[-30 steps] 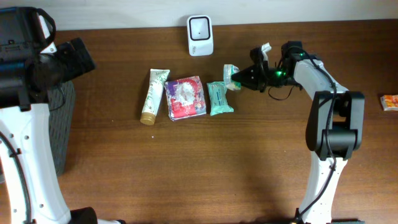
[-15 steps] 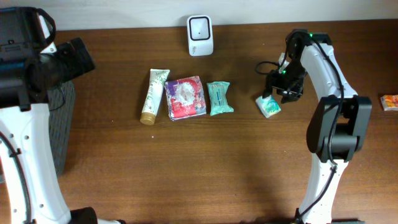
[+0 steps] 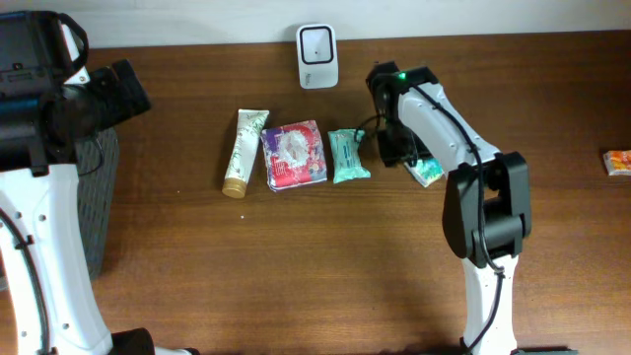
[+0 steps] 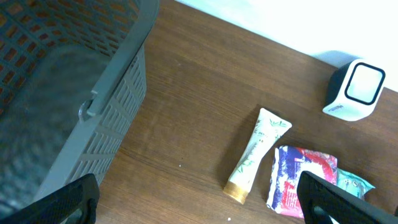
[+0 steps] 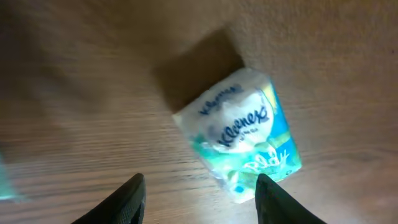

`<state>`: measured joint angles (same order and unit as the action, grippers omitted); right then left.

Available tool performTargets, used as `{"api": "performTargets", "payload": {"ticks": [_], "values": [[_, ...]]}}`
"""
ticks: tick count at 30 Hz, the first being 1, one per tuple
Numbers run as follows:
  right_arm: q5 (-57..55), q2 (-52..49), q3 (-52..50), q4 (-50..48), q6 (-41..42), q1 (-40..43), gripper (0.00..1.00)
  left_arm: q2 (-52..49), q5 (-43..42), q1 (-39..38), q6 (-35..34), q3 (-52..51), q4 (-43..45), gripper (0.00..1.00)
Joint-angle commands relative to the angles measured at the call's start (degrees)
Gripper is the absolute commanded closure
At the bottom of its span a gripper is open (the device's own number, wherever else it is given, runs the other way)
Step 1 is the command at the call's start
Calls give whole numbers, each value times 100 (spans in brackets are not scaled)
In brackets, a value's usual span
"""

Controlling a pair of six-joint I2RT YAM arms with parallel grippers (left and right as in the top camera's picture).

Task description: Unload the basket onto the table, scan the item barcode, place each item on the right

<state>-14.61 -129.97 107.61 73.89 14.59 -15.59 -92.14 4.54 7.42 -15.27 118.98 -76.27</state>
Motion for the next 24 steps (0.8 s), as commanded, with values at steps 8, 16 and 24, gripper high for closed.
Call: {"api": "performTargets", "payload": {"ticks": [8, 16, 24], "values": [[-579, 184, -1401, -1349, -127, 26, 72, 44, 26, 15, -55, 22, 11, 1], [3176, 212, 894, 52, -1213, 260, 96, 44, 26, 15, -55, 22, 9, 1], [5794, 90, -612, -435, -1436, 1674, 96, 44, 26, 15, -55, 22, 9, 1]]}}
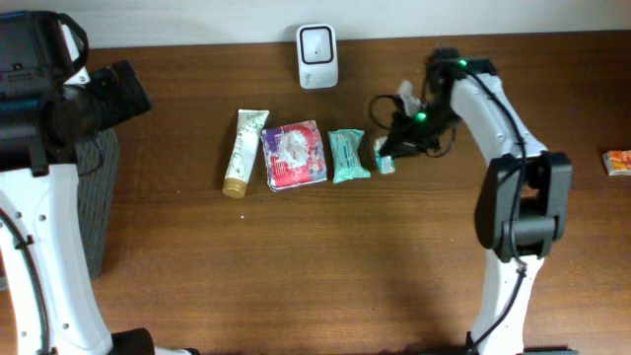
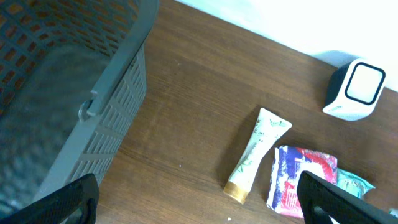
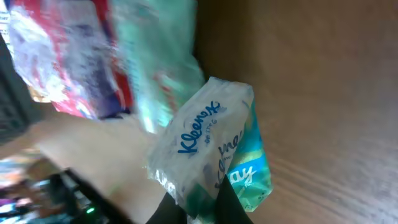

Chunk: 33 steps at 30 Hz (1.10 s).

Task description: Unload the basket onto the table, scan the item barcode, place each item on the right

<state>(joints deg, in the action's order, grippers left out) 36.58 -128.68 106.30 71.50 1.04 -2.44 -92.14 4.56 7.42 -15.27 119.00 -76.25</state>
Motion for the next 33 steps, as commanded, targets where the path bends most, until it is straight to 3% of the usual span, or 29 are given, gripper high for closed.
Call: {"api": "performTargets", "payload": {"ticks": [1, 2, 5, 6, 7, 11, 13, 15, 19, 21, 24, 27, 28, 30, 32, 33], "values": [[603, -39, -739, -304, -85, 616, 96, 44, 24, 15, -55, 20, 7, 1], [345, -39, -870, -337, -83, 796, 90, 44, 24, 15, -55, 20, 7, 1], [-271, 42, -697, 111, -79, 1342, 55, 44, 24, 15, -55, 20, 7, 1], [-437, 83, -573, 269, -59, 1423, 53, 44, 24, 15, -55, 20, 7, 1], [-715, 142, -389, 461, -22, 1478, 44, 44, 24, 15, -55, 20, 7, 1], [-1029, 190, 450, 1349, 188, 1316, 38, 44, 24, 15, -55, 20, 7, 1], [-1032, 190, 540, 1397, 748, 1073, 34, 44, 24, 15, -55, 20, 7, 1], [-1032, 190, 540, 1325, 748, 892, 13, 44, 24, 15, -55, 20, 7, 1], [-1036, 190, 538, 1012, 721, 728, 1, 44, 24, 15, -55, 20, 9, 1], [-1311, 190, 535, 741, 522, 728, 1, 44, 24, 15, -55, 20, 7, 1], [-2671, 188, 525, 667, 527, 732, 1, 44, 24, 15, -55, 20, 7, 1], [-2763, 181, 422, 579, 522, 732, 0, 44, 24, 15, -55, 20, 7, 1], [-2763, 177, 417, 555, 522, 732, 6, 44, 24, 15, -55, 20, 7, 1], [-2771, 177, 415, 501, 516, 739, 28, 44, 24, 15, -55, 20, 7, 1], [-3106, 168, 415, 522, 518, 765, 28, 44, 24, 15, -55, 20, 7, 1], [-3047, 166, 415, 525, 509, 833, 41, 44, 24, 15, -55, 20, 9, 1]]}}
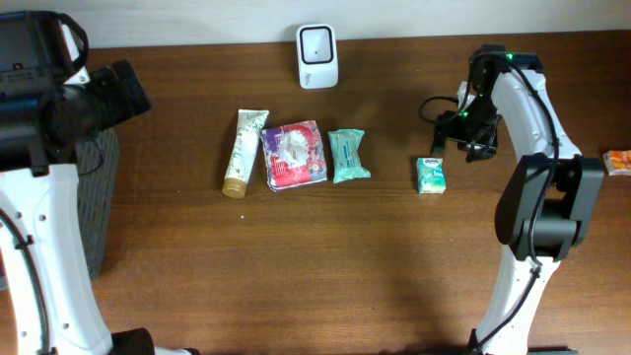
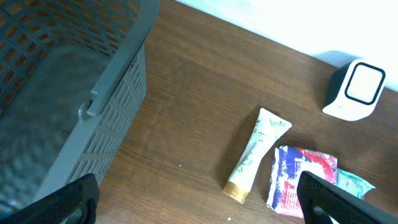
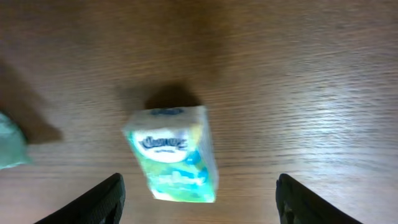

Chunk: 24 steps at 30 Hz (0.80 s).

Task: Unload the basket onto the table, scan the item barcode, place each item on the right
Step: 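Hold the green tissue pack under the barcode scanner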

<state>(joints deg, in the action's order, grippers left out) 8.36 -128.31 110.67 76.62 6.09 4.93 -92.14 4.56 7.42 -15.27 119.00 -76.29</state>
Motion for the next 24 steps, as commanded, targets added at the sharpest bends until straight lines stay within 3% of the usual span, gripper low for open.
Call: {"api": "performTargets", "payload": {"ticks": [1, 4, 10, 12, 14, 15, 18, 22, 24], "values": [[225, 129, -22, 28, -319, 201, 45, 44, 24, 15, -55, 20, 11, 1], [1204, 127, -151, 140, -1204, 387, 45, 44, 24, 15, -55, 20, 11, 1], [1327, 120, -1384, -785, -1314, 415, 46, 44, 24, 15, -55, 20, 11, 1], [1707, 120, -1812, -1241, -1314, 413, 59, 44, 24, 15, -55, 20, 11, 1], [1919, 120, -2015, -1408, -1316, 413, 87, 44, 24, 15, -55, 20, 13, 1], [2177, 120, -2024, -1353, -1314, 413, 96, 44, 24, 15, -55, 20, 13, 1], [3856, 131, -1707, -1043, -1357, 415, 96, 44, 24, 15, -55, 20, 11, 1], [7226, 131, -1145, -743, -2496, 358, 96, 44, 24, 15, -55, 20, 11, 1], [7687, 131, -1084, -879, -2581, 262, 96, 44, 24, 15, -55, 20, 11, 1]]}}
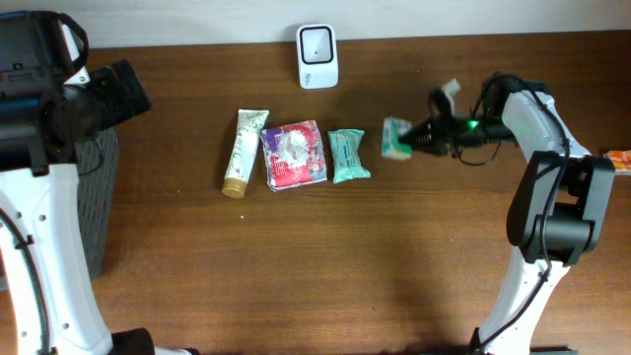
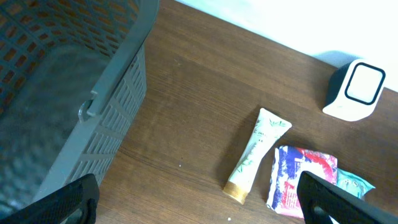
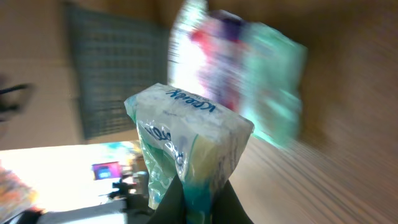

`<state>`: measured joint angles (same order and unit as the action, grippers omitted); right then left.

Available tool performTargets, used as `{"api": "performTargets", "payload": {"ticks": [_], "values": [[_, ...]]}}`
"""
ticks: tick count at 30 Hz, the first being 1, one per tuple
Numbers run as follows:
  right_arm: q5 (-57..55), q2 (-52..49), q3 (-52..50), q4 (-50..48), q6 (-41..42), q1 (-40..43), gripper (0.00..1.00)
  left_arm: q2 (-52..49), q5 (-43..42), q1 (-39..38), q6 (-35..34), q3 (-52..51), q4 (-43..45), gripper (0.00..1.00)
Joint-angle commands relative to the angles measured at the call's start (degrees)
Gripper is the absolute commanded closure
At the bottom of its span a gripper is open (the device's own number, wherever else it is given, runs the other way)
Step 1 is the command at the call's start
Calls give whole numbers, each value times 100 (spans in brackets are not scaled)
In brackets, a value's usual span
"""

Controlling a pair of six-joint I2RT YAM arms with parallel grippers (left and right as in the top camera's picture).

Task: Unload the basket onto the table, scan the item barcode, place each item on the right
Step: 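Hold the green tissue pack under the barcode scanner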

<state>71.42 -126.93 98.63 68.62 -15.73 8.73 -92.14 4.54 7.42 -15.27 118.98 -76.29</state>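
A green and white Kleenex tissue pack [image 1: 397, 138] is held above the table, just right of the row of items, with my right gripper [image 1: 422, 137] shut on it and turned sideways. In the right wrist view the pack [image 3: 186, 134] fills the centre, pinched at its lower end by the gripper [image 3: 198, 199]. The white scanner [image 1: 317, 42] stands at the back edge, up and left of the pack. My left gripper [image 2: 199, 208] is open, high over the table's left side, holding nothing.
In a row lie a cream tube [image 1: 245, 150], a red and blue packet [image 1: 294, 154] and a green wipes pack [image 1: 348, 156]. A grey basket [image 2: 68, 93] stands at the left edge. An orange item [image 1: 617, 161] lies at the far right.
The tissue pack lay on the table under my open right gripper. Now the gripper is shut on it and holds it further left and back, beside the green wipes pack. The left arm has not moved.
My right gripper was open over the tissue pack lying right of the wipes. Then it held the pack close to the wipes. Then the pack lay further right with the gripper open above it. Now the pack is gripped again, off the table.
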Motion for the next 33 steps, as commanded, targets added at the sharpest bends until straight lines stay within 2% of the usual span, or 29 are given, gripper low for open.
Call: {"api": "performTargets", "payload": {"ticks": [1, 4, 11, 15, 17, 18, 19, 21, 23, 26, 27, 28, 29, 30, 33], "values": [[1410, -7, 118, -94, -426, -229, 96, 44, 26, 15, -55, 22, 11, 1], [1528, -7, 118, -190, -509, -667, 96, 44, 26, 15, -55, 22, 11, 1], [1751, -7, 120, -1425, -503, -1781, 96, 44, 24, 15, -55, 22, 11, 1], [1751, -7, 120, -1574, -479, -1932, 96, 44, 26, 15, -55, 22, 11, 1], [1482, -7, 120, -1578, -120, -1932, 96, 44, 26, 15, -55, 22, 11, 1], [1067, -7, 120, -1585, 153, -1934, 96, 44, 26, 15, -55, 22, 11, 1], [-162, -7, 120, -1685, 1078, -1939, 96, 44, 24, 15, -55, 22, 11, 1], [-1659, -7, 260, -1766, 2068, -1956, 96, 44, 26, 15, -55, 22, 11, 1], [-2855, -7, 782, -1502, 2227, -1961, 96, 44, 26, 15, -55, 22, 11, 1], [-5952, -7, 2162, -881, 2223, -2103, 96, 44, 24, 15, -55, 22, 11, 1], [-7650, -7, 2610, -1322, 1875, -2369, 96, 44, 26, 15, -55, 22, 11, 1], [-7932, -13, 2605, -1917, 1163, -2533, 96, 44, 26, 15, -55, 22, 13, 1], [-7989, -63, 2592, -2234, 859, -2603, 96, 44, 26, 15, -55, 22, 11, 1], [-7987, -173, 2524, -2953, 404, -2721, 96, 44, 26, 15, -55, 22, 11, 1], [-7984, -568, 2485, -4531, -179, -2824, 96, 44, 26, 15, -55, 22, 13, 1]]}}
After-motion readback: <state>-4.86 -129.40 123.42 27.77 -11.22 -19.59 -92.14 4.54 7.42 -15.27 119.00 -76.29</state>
